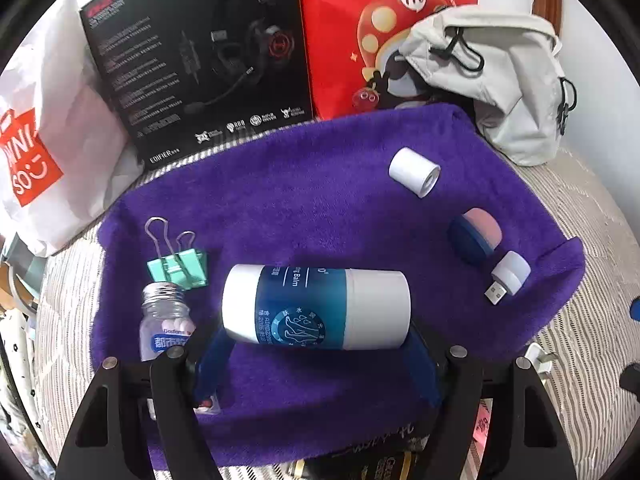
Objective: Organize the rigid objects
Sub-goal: 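Carry the cylinder onto the towel with the left tool while the right tool sets the USB light, then open the left tool off the cylinder and move toward the dark tube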
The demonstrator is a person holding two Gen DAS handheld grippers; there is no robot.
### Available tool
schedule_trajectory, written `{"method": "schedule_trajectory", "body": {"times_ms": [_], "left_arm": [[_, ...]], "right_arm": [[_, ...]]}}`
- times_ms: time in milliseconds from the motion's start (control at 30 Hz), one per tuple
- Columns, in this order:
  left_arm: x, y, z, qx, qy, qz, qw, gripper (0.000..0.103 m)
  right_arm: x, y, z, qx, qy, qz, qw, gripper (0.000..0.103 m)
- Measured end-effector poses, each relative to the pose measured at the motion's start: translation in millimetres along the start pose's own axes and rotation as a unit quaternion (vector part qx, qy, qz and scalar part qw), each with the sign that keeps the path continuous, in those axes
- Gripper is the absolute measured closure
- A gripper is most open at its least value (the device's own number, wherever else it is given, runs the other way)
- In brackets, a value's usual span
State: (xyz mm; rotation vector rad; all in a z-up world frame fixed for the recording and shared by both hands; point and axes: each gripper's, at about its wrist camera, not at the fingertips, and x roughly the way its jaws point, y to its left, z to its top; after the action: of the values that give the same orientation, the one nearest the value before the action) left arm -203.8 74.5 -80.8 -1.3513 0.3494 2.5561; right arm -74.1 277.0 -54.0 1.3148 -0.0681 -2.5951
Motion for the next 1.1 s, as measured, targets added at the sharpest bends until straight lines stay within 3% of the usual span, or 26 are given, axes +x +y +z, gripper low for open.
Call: {"method": "schedule_trajectory", "body": {"times_ms": [200,767,900,1033,1100], "left_arm": [[12,-4,0,0.005,0.017,0.005,0.9998,0.028],[11,4,0,-0.014,0.033,-0.032,0.9989,0.026],[-15,6,-3,-0.021,0.014,-0.026,0.9993,0.026],[-49,14,-22,-0.042,0.002,-0.015,0.999,0.015],[-63,18,-37,-0.052,-0.001,-0.014,0.9986,0.014]], "right_arm": [[0,0,-2,0.0,0.005,0.002,1.0,0.043],[-1,4,-2,-0.005,0.01,0.003,1.0,0.043],[-8,3,-5,-0.004,0.008,-0.001,1.0,0.039],[-12,0,-11,0.001,0.008,-0.004,1.0,0.038],[-14,0,-15,0.004,0.008,0.0,1.0,0.038]]}}
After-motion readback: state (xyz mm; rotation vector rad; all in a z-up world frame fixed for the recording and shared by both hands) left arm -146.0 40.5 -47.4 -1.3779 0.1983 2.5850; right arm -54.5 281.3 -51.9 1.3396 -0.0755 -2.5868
